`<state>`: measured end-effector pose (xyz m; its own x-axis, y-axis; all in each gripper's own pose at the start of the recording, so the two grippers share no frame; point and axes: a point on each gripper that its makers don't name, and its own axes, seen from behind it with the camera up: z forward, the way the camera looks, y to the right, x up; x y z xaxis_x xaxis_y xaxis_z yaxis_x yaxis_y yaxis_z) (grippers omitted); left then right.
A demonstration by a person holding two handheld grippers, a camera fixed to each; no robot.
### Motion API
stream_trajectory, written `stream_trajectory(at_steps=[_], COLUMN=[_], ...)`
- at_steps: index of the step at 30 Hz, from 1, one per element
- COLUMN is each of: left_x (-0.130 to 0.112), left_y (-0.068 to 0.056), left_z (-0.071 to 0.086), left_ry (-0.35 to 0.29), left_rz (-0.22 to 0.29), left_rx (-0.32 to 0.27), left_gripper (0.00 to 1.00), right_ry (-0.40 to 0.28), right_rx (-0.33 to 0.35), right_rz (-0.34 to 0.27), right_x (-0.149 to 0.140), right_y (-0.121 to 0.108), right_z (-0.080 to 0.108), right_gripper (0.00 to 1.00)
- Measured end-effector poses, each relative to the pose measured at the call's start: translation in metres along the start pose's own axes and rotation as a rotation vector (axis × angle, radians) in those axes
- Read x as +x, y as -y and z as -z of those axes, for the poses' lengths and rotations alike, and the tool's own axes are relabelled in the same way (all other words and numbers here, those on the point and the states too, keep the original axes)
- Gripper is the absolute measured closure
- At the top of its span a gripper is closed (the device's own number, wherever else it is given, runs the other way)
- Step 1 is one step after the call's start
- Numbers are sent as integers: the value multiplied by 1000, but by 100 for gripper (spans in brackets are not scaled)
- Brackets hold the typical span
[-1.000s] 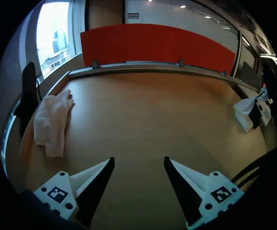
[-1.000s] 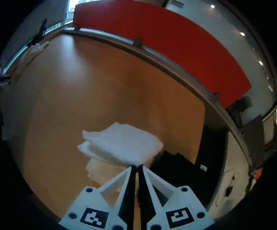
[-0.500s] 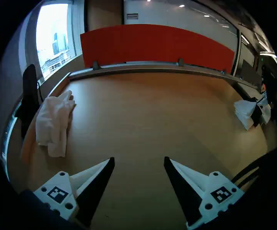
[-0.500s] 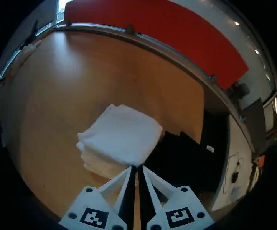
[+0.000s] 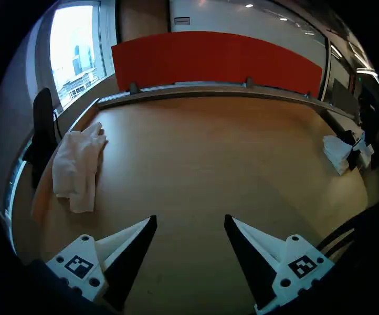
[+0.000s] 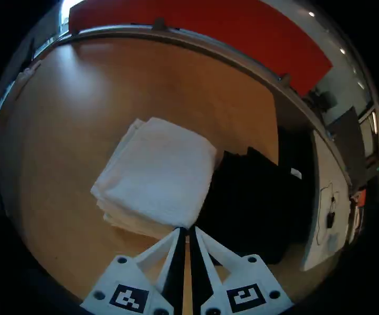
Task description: Fold towel
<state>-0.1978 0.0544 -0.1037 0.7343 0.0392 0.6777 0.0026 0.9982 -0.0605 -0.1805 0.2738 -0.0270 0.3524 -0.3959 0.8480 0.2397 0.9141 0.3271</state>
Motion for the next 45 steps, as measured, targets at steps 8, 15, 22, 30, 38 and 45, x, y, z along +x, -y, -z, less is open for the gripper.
stream_trajectory(at_steps=[8, 15, 22, 30, 38, 45], left_x=[-3, -3, -4, -4, -4, -5], left_y=[-1, -1, -2, -4, -4, -2], left_z=[1, 1, 0, -1, -2, -1], left_ry=[5, 9, 13, 16, 17, 17], left_rz=[-1, -3, -4, -5, -11, -11], left_rx=[4, 9, 11, 8, 6, 7], left_gripper=[5, 5, 5, 5, 5, 5], right_ry=[43, 69, 80, 82, 85, 90], right_rx=[11, 2, 1, -14, -22, -30], right_rz=[-34, -46, -51, -67, -77, -79], right_x=[-19, -29, -31, -32, -32, -33], right_y=[6, 6, 8, 4, 3, 2], right_z=[-16, -23, -27, -28, -31, -32], right_gripper=[95, 95, 95, 95, 94, 94])
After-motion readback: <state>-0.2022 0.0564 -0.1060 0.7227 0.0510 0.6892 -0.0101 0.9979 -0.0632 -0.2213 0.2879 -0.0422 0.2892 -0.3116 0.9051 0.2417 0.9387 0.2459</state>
